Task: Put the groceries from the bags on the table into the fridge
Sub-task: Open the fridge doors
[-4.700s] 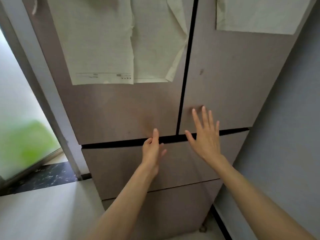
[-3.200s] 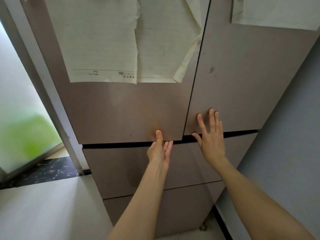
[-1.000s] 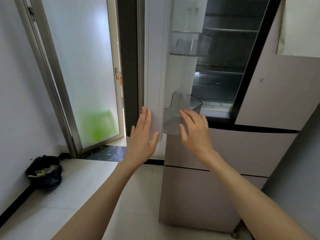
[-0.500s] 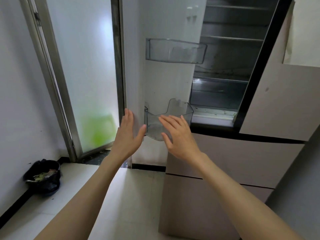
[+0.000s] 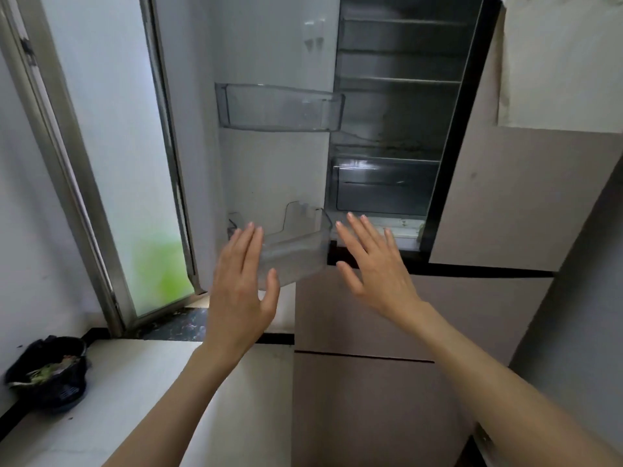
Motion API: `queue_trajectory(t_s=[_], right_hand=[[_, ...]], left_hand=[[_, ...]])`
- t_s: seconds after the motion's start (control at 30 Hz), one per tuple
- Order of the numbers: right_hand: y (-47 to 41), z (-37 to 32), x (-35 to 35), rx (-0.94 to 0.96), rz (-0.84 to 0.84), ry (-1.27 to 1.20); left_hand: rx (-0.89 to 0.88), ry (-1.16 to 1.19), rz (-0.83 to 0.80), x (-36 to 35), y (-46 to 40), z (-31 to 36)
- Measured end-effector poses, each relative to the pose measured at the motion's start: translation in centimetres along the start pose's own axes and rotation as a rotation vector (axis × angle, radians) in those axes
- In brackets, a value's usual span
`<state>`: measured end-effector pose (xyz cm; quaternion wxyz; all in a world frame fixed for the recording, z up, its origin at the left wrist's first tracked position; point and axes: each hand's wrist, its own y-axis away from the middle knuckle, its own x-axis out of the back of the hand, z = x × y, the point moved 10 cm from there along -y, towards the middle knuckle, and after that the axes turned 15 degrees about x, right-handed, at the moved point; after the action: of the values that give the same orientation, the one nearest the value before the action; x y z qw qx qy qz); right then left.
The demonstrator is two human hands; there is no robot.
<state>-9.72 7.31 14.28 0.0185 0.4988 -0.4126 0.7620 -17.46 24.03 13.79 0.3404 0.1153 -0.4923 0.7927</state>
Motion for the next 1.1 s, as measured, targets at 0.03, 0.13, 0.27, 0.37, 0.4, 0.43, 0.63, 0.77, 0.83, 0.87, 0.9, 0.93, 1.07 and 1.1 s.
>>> queue_trajectory(t_s=[0.03,0.13,0.27,0.37,0.4,0.43,0.63,0.77,0.83,0.87,0.9,0.93,1.07,1.1], right_hand=[[0.6,1.4,0.4,-0.014,-0.006,0.033],[2.7,6.1,1.8,-0.073,-0.005,0.084],[5.7,12.3,3.3,-0.172,-0.030,0.126],[8.5,16.2,3.4,-0.265,-0.070,0.098],[9.4,17.3,3.4,-0.285,-0.084,0.090],[10.0,18.3,3.3,-0.306,-0.098,0.087],[9.7,24.4,4.4,-0.409,-0.078,0.121],[7.7,27.0,4.6,-0.430,-0.038,0.138],[6.7,28.0,4.4,-0.433,-0.017,0.129],[6.2,28.4,4.2,-0.431,0.002,0.116],[5.7,28.8,4.0,-0.426,0.022,0.100],[5.3,29.0,3.7,-0.419,0.035,0.088],[5.2,29.8,2.0,-0.418,0.022,0.060],[5.6,30.2,1.5,-0.444,0.020,0.028]], left_hand=[[-0.032,-0.003,-0.016,-1.2,-0.1,1.9],[-0.117,-0.006,-0.063,-5.3,-1.1,7.5],[-0.093,0.032,-0.165,-11.4,-2.1,12.2],[-0.051,0.079,-0.266,-16.2,-1.8,13.8],[-0.031,0.092,-0.307,-17.9,-1.6,14.2],[-0.010,0.103,-0.353,-19.4,-1.5,14.5],[0.007,0.175,-0.511,-26.0,-4.8,17.2],[-0.002,0.276,-0.614,-29.4,-8.3,19.4],[-0.006,0.336,-0.666,-31.2,-9.9,20.6],[0.001,0.370,-0.690,-32.0,-10.6,21.0],[0.008,0.400,-0.713,-32.8,-11.1,21.3],[0.009,0.424,-0.739,-33.6,-11.4,21.6],[0.022,0.555,-0.828,-35.6,-10.7,22.2],[0.039,0.594,-0.831,-35.8,-10.6,22.1]])
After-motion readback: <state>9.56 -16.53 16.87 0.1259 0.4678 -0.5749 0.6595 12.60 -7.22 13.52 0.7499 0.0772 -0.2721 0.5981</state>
